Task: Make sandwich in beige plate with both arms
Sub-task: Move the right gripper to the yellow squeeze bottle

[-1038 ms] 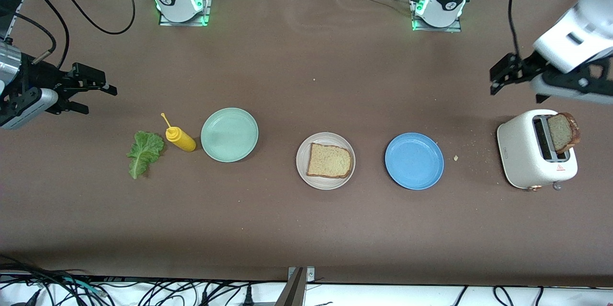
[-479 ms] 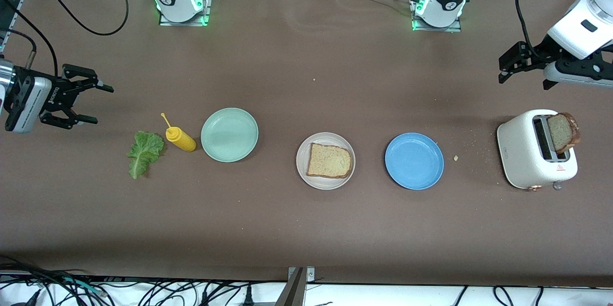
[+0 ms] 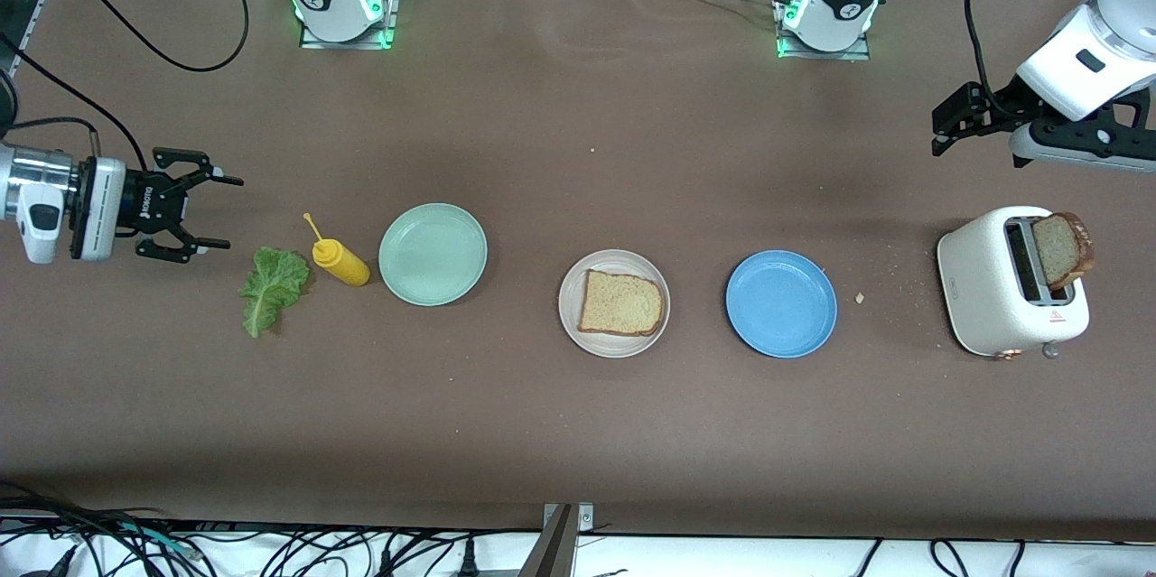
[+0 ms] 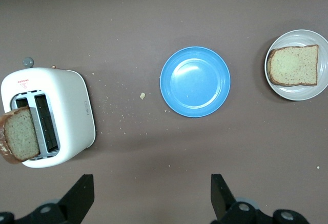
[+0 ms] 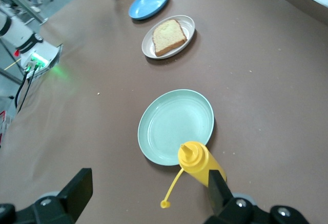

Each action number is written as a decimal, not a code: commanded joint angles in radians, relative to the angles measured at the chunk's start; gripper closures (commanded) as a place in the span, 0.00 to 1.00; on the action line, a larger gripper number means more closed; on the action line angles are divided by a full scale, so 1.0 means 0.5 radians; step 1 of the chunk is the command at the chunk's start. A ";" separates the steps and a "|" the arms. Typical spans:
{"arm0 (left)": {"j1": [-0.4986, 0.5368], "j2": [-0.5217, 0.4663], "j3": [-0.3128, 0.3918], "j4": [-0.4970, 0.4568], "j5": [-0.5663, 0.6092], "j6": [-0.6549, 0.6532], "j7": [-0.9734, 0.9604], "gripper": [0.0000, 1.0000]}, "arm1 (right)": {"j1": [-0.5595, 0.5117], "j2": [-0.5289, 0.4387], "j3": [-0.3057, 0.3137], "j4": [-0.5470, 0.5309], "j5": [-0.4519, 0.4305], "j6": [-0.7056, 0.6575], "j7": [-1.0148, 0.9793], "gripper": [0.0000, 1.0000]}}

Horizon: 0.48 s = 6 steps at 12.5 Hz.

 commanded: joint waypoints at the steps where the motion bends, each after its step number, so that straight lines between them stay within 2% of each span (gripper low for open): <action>1: 0.035 -0.084 -0.045 -0.063 -0.032 0.018 -0.007 0.00 | -0.047 0.053 0.005 -0.080 0.135 -0.016 -0.314 0.00; 6: 0.037 -0.075 -0.038 -0.060 -0.032 0.018 -0.001 0.00 | -0.108 0.280 0.005 -0.083 0.212 -0.019 -0.863 0.00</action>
